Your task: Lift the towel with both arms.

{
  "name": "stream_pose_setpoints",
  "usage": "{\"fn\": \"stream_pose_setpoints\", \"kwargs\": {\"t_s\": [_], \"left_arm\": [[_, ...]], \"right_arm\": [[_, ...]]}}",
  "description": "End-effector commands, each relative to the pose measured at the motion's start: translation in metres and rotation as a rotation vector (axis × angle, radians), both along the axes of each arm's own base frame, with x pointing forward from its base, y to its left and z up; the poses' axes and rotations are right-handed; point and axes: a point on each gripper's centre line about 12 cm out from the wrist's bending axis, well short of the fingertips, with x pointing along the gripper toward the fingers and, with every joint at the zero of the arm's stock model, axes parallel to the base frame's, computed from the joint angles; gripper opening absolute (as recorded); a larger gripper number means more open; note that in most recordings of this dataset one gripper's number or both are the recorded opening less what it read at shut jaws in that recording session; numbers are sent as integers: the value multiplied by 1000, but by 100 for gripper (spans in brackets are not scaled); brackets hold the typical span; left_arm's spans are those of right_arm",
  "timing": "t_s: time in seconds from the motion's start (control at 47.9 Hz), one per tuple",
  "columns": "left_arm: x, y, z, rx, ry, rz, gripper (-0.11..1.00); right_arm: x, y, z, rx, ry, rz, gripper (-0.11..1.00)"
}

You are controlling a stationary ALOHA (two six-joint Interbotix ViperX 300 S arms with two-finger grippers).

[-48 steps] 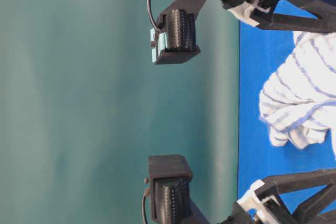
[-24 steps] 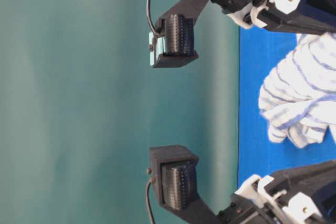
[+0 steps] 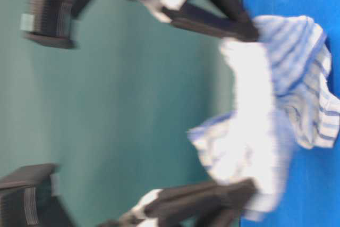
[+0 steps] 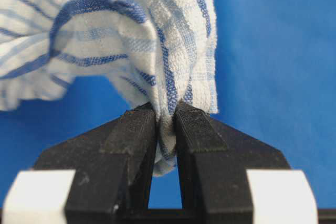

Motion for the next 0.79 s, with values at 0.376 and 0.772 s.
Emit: {"fn": "stream_pose_setpoints", "kwargs": {"t_s": [0.376,0.772], "left_arm": [[-31,41,156,5,-214,103,7],[-52,58,248,28,-287,155,7]], "right_arm": [[-18,-24,161,-81,-212,-78,5],[-30,-34,254,-148,-317,-100,5]]}}
